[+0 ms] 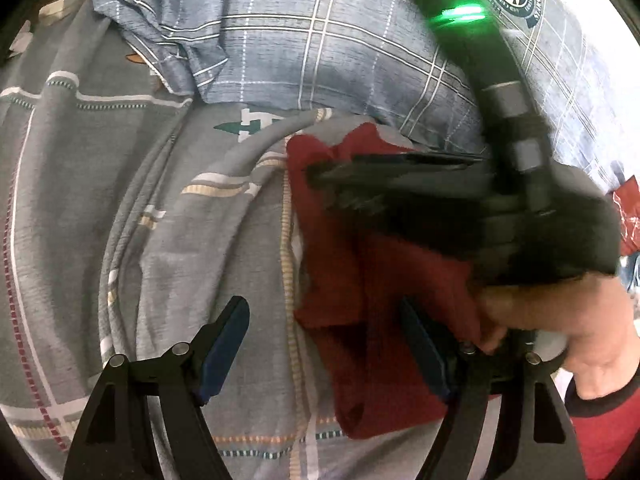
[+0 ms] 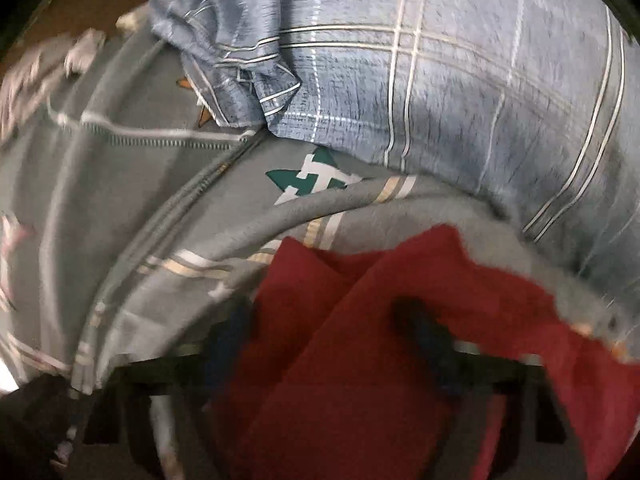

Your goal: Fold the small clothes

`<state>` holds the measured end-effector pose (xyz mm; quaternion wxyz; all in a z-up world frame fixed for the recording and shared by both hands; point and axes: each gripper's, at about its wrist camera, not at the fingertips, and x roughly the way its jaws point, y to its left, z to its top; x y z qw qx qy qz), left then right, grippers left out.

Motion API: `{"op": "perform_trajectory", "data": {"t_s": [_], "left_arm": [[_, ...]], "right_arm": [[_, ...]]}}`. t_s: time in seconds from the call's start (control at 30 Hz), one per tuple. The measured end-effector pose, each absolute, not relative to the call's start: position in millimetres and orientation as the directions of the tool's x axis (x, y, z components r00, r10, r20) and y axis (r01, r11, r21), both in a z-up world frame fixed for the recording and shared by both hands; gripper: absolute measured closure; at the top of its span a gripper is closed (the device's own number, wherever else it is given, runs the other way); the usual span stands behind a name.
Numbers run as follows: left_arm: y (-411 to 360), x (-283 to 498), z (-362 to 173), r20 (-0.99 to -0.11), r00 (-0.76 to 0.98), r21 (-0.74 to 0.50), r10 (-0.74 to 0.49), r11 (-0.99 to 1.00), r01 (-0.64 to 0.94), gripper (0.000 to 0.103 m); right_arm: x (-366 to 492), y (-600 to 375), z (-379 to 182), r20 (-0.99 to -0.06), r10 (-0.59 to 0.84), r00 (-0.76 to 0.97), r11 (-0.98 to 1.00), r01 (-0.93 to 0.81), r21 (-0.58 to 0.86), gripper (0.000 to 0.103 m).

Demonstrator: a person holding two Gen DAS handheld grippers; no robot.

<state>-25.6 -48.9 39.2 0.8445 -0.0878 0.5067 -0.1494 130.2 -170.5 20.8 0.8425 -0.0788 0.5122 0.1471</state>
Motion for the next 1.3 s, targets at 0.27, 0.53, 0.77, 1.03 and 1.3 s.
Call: {"op": "perform_trajectory", "data": {"t_s": [0.27,0.53,0.77,1.03,1.3], "left_arm": [[-56.8,-19.9,33.4,-0.803,0.425,-0.375,-0.417,0.909,0.183,0.025],[-62.5,-20.2,22.9,-0.743,0.455,-0.464,-0.490,0.868,0.177,0.069],[-64.4,-26.8,28.8,-0.717,0.482,-0.465,-0.503,0.861,0.207,0.074],[-68.0,-28.6,28.9,-0.729,0.494,-0.427,-0.474,0.879,0.213,0.074],[-72.0,-32.6,29.0,-0.747,0.493,-0.398,-0.446,0.894,0.205,0.048]], "right_arm": [[104.9,-238.7,50.0,-0.789,0.380,0.483,0.921,-0.272,0.278,0.085],[99.3,-257.2,51.8,-0.773,0.413,0.482,0.910,-0.231,0.343,0.085],[101.6,-255.9,54.7,-0.783,0.412,0.465,0.910,-0.164,0.381,0.019],[119.4,-207.1,30.1,-0.873,0.333,0.356,0.936,-0.236,0.261,0.020],[99.7,-214.8,26.1,-0.857,0.291,0.425,0.951,-0.225,0.212,0.077]]}}
